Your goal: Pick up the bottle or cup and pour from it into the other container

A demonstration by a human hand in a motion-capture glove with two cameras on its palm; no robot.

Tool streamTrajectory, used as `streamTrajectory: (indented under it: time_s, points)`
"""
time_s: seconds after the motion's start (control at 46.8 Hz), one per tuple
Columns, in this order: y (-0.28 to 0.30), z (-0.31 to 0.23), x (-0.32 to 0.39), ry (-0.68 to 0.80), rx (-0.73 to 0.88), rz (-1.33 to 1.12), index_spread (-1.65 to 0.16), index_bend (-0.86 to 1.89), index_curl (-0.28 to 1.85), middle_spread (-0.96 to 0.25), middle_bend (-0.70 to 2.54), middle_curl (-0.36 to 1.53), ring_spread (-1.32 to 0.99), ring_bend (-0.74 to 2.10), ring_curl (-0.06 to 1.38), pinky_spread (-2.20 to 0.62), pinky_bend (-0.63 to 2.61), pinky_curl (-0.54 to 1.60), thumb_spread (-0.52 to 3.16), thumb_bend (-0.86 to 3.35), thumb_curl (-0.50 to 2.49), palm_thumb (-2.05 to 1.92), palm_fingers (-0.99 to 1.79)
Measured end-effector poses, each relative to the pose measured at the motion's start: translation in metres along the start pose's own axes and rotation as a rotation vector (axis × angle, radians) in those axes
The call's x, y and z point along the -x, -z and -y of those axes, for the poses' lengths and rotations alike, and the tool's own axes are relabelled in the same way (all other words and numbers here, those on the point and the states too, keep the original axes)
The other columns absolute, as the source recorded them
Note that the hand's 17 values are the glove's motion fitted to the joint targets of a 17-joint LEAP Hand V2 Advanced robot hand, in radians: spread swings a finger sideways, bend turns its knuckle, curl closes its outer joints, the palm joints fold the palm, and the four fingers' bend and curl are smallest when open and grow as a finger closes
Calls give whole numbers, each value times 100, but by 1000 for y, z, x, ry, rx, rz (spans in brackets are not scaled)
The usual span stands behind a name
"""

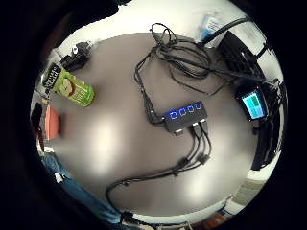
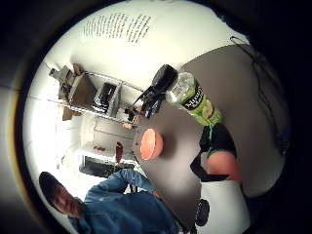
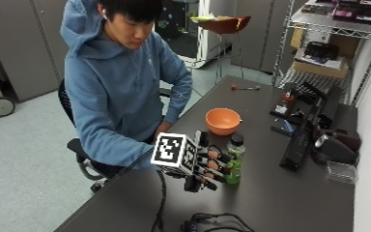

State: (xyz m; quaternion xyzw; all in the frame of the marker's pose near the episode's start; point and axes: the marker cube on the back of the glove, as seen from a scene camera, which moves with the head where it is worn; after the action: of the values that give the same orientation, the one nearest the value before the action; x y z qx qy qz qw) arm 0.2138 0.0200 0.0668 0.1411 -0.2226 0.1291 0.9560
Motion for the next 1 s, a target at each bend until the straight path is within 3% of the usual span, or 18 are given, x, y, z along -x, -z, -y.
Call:
streamTrajectory:
  time_s: [0.427,0.662,0.875,1.004]
  points:
    - [-57,27,9,45,47,217,-25,8,21,11,22,37,11,37,32,27,29,36,88,-6,52,74,23]
    - [-89,47,24,41,36,481,-23,11,18,13,23,37,13,43,33,26,33,37,87,-3,47,73,22]
    - [-104,58,38,40,-11,629,-17,17,22,11,26,37,10,47,32,23,32,35,82,1,49,90,55]
    - [-111,64,49,26,-45,714,-14,16,26,5,34,40,0,50,33,14,27,33,74,7,55,108,90]
